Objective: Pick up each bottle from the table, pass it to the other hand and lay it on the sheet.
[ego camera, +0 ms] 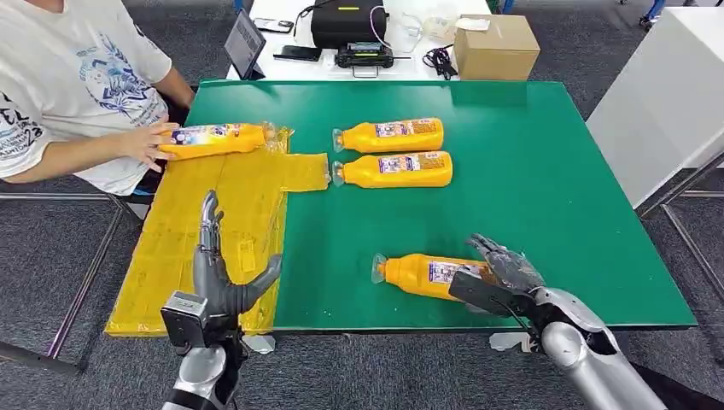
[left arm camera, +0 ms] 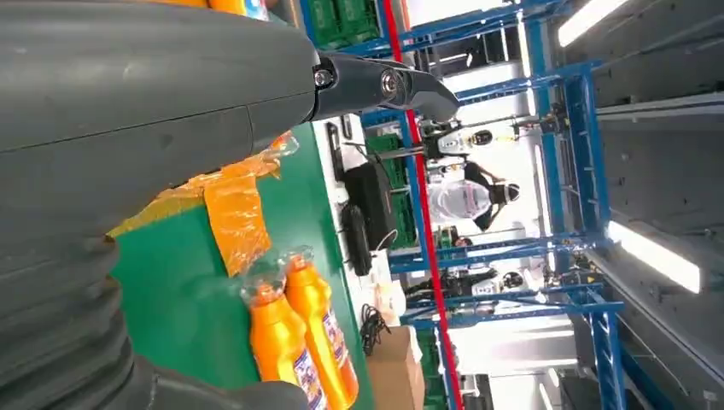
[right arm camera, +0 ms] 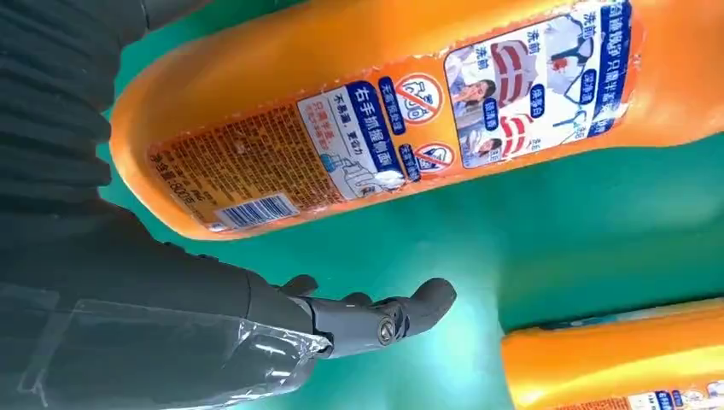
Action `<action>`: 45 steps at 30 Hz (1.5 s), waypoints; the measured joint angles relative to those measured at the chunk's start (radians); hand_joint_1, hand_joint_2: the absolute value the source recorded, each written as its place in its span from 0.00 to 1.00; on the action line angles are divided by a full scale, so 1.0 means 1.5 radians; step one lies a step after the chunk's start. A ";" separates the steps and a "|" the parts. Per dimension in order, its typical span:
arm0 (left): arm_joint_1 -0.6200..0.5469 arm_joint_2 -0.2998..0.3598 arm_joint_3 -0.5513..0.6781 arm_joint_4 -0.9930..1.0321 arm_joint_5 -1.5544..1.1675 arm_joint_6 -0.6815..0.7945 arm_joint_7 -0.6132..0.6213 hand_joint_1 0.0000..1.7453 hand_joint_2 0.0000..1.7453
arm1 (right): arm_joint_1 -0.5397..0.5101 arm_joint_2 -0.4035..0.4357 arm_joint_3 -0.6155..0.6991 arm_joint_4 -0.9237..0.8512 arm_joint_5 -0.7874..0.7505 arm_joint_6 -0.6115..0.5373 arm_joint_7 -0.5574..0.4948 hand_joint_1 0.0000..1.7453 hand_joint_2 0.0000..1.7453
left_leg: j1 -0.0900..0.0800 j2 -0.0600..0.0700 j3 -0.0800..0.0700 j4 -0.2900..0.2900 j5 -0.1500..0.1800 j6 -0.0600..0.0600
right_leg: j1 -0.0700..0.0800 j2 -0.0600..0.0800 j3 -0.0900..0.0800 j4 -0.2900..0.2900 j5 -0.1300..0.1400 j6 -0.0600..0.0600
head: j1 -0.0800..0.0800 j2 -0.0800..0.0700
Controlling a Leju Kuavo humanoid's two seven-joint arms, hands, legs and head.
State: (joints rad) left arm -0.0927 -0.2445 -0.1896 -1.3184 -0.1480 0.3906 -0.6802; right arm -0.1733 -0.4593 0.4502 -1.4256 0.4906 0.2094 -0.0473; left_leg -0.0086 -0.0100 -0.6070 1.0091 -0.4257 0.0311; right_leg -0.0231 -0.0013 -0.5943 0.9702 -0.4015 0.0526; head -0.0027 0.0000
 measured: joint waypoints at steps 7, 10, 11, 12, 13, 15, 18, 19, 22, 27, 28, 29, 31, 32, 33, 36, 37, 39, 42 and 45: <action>-0.002 -0.002 -0.004 0.018 0.001 -0.019 0.000 0.00 1.00 | -0.001 -0.014 0.007 0.001 -0.014 0.019 0.022 0.00 1.00 | 0.000 0.000 0.000 0.000 0.000 0.000 | 0.000 0.000 0.000 0.000 0.000 0.000 | 0.000 0.000; -0.009 -0.002 -0.009 0.029 -0.002 -0.025 0.000 0.00 1.00 | -0.001 -0.035 0.012 0.002 -0.051 0.048 0.019 0.00 1.00 | 0.000 0.000 0.000 0.000 0.000 0.000 | 0.000 0.000 0.000 0.000 0.000 0.000 | 0.000 0.000; -0.011 -0.002 -0.010 0.034 -0.004 -0.029 0.000 0.00 1.00 | -0.001 -0.043 0.013 0.002 -0.067 0.060 0.016 0.00 1.00 | 0.000 0.000 0.000 0.000 0.000 0.000 | 0.000 0.000 0.000 0.000 0.000 0.000 | 0.000 0.000; -0.012 -0.002 -0.010 0.038 -0.004 -0.031 0.000 0.00 1.00 | -0.001 -0.051 0.013 0.002 -0.079 0.069 0.014 0.00 1.00 | 0.000 0.000 0.000 0.000 0.000 0.000 | 0.000 0.000 0.000 0.000 0.000 0.000 | 0.000 0.000; -0.014 -0.002 -0.011 0.044 -0.004 -0.031 0.000 0.00 1.00 | -0.001 -0.061 0.013 0.002 -0.089 0.077 0.013 0.00 1.00 | 0.000 0.000 0.000 0.000 0.000 0.000 | 0.000 0.000 0.000 0.000 0.000 0.000 | 0.000 0.000; -0.016 -0.004 -0.011 0.053 -0.004 -0.033 0.000 0.00 1.00 | -0.001 -0.075 0.014 0.002 -0.097 0.085 0.013 0.00 1.00 | 0.000 0.000 0.000 0.000 0.000 0.000 | 0.000 0.000 0.000 0.000 0.000 0.000 | 0.000 0.000; -0.019 -0.007 -0.011 0.064 -0.003 -0.037 0.000 0.00 1.00 | -0.002 -0.087 0.020 0.002 -0.100 0.091 0.014 0.00 1.00 | 0.000 0.000 0.000 0.000 0.000 0.000 | 0.000 0.000 0.000 0.000 0.000 0.000 | 0.000 0.000; -0.020 -0.008 -0.012 0.067 -0.003 -0.037 0.000 0.00 1.00 | -0.002 -0.089 0.022 0.002 -0.100 0.093 0.018 0.00 1.00 | 0.000 0.000 0.000 0.000 0.000 0.000 | 0.000 0.000 0.000 0.000 0.000 0.000 | 0.000 0.000; -0.023 -0.010 -0.012 0.075 -0.003 -0.039 0.000 0.00 1.00 | -0.003 -0.093 0.027 0.004 -0.099 0.093 0.021 0.00 1.00 | 0.000 0.000 0.000 0.000 0.000 0.000 | 0.000 0.000 0.000 0.000 0.000 0.000 | 0.000 0.000; -0.026 -0.013 -0.013 0.088 -0.003 -0.040 0.000 0.00 1.00 | -0.007 -0.094 0.037 0.013 -0.091 0.086 0.028 0.00 1.00 | 0.000 0.000 0.000 0.000 0.000 0.000 | 0.000 0.000 0.000 0.000 0.000 0.000 | 0.000 0.000; -0.026 -0.013 -0.013 0.090 -0.001 -0.040 0.000 0.00 1.00 | -0.008 -0.094 0.039 0.015 -0.089 0.084 0.030 0.00 1.00 | 0.000 0.000 0.000 0.000 0.000 0.000 | 0.000 0.000 0.000 0.000 0.000 0.000 | 0.000 0.000; -0.026 -0.013 -0.013 0.093 0.002 -0.040 0.000 0.00 1.00 | -0.010 -0.094 0.041 0.018 -0.086 0.081 0.032 0.00 1.00 | 0.000 0.000 0.000 0.000 0.000 0.000 | 0.000 0.000 0.000 0.000 0.000 0.000 | 0.000 0.000; -0.029 -0.013 -0.013 0.098 0.003 -0.043 0.000 0.00 1.00 | -0.011 -0.094 0.045 0.022 -0.082 0.078 0.034 0.00 1.00 | 0.000 0.000 0.000 0.000 0.000 0.000 | 0.000 0.000 0.000 0.000 0.000 0.000 | 0.000 0.000; -0.029 -0.013 -0.013 0.100 0.003 -0.043 0.000 0.00 1.00 | -0.012 -0.093 0.046 0.024 -0.081 0.077 0.034 0.00 1.00 | 0.000 0.000 0.000 0.000 0.000 0.000 | 0.000 0.000 0.000 0.000 0.000 0.000 | 0.000 0.000; -0.030 -0.013 -0.013 0.102 0.003 -0.043 0.000 0.00 1.00 | -0.014 -0.093 0.049 0.026 -0.078 0.073 0.035 0.00 1.00 | 0.000 0.000 0.000 0.000 0.000 0.000 | 0.000 0.000 0.000 0.000 0.000 0.000 | 0.000 0.000; -0.033 -0.014 -0.013 0.109 0.005 -0.044 0.000 0.00 1.00 | -0.019 -0.089 0.055 0.034 -0.073 0.065 0.037 0.00 1.00 | 0.000 0.000 0.000 0.000 0.000 0.000 | 0.000 0.000 0.000 0.000 0.000 0.000 | 0.000 0.000; -0.033 -0.016 -0.013 0.112 0.007 -0.044 0.000 0.00 1.00 | -0.020 -0.087 0.057 0.037 -0.072 0.064 0.037 0.00 1.00 | 0.000 0.000 0.000 0.000 0.000 0.000 | 0.000 0.000 0.000 0.000 0.000 0.000 | 0.000 0.000; -0.035 -0.017 -0.012 0.117 0.007 -0.046 0.000 0.00 1.00 | -0.024 -0.085 0.060 0.042 -0.070 0.060 0.039 0.00 1.00 | 0.000 0.000 0.000 0.000 0.000 0.000 | 0.000 0.000 0.000 0.000 0.000 0.000 | 0.000 0.000; -0.035 -0.018 -0.012 0.122 0.007 -0.047 0.000 0.00 1.00 | -0.025 -0.082 0.064 0.047 -0.065 0.052 0.042 0.00 1.00 | 0.000 0.000 0.000 0.000 0.000 0.000 | 0.000 0.000 0.000 0.000 0.000 0.000 | 0.000 0.000; -0.035 -0.018 -0.012 0.125 0.008 -0.049 0.000 0.00 1.00 | -0.026 -0.080 0.067 0.050 -0.064 0.050 0.043 0.00 1.00 | 0.000 0.000 0.000 0.000 0.000 0.000 | 0.000 0.000 0.000 0.000 0.000 0.000 | 0.000 0.000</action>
State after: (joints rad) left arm -0.1451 -0.2716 -0.2075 -1.1311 -0.1362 0.3166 -0.6802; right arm -0.2127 -0.5795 0.5501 -1.3512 0.3944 0.2842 0.0179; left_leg -0.0085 -0.0101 -0.6070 1.0092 -0.4259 0.0314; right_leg -0.0230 -0.0013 -0.5943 0.9701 -0.4014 0.0526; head -0.0027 0.0000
